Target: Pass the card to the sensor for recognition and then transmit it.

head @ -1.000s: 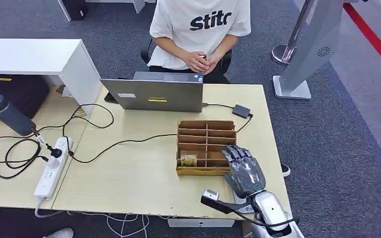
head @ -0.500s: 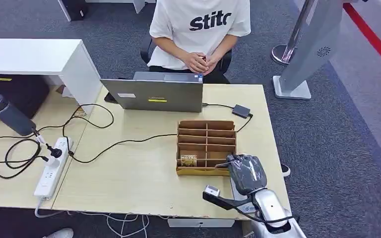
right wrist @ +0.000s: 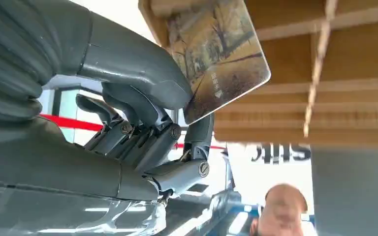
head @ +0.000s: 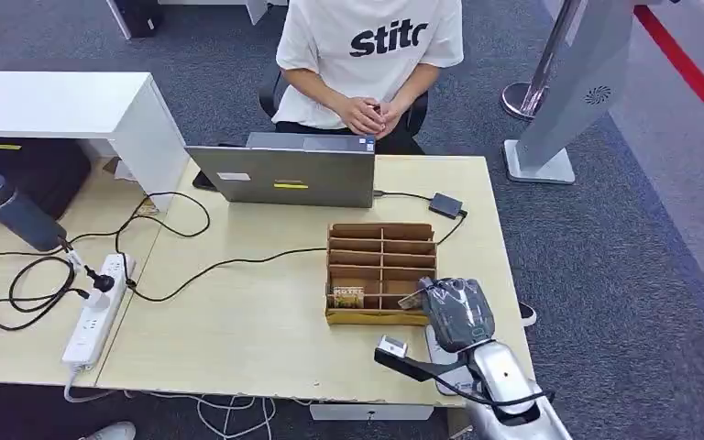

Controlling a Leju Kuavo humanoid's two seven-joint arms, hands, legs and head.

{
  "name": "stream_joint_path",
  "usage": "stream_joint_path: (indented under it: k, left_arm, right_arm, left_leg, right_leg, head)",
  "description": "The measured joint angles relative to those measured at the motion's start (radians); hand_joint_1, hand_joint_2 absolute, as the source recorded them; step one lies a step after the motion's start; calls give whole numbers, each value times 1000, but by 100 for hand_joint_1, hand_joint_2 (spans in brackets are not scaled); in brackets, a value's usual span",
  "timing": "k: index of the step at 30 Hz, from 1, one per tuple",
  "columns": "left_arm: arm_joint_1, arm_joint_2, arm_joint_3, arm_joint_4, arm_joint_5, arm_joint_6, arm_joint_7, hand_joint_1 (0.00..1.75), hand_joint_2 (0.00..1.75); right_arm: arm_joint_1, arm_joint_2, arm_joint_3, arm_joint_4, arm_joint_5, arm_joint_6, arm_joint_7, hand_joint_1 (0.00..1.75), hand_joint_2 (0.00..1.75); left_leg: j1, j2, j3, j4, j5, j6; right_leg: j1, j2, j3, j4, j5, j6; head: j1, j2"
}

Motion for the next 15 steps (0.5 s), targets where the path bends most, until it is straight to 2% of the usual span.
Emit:
stream_joint_path:
  k: [10, 15]
  left_arm:
    - [-2, 0, 1, 5, 4, 2, 0, 0, 175]
    - [-5, 1, 8, 10, -29, -21, -14, 0, 175]
  right_arm:
    - [-3, -13, 0, -182, -39, -19, -17, 175, 175]
    - [-57, -16, 7, -221, -65, 15, -39, 175, 175]
  left_leg:
    - [0, 0, 0, 0, 0, 0]
    - [0, 1, -1, 0, 0, 0]
  right_leg:
    - [0, 0, 0, 0, 0, 0]
    - [0, 1, 0, 0, 1, -1]
  head:
    - [0, 0]
    - [0, 0]
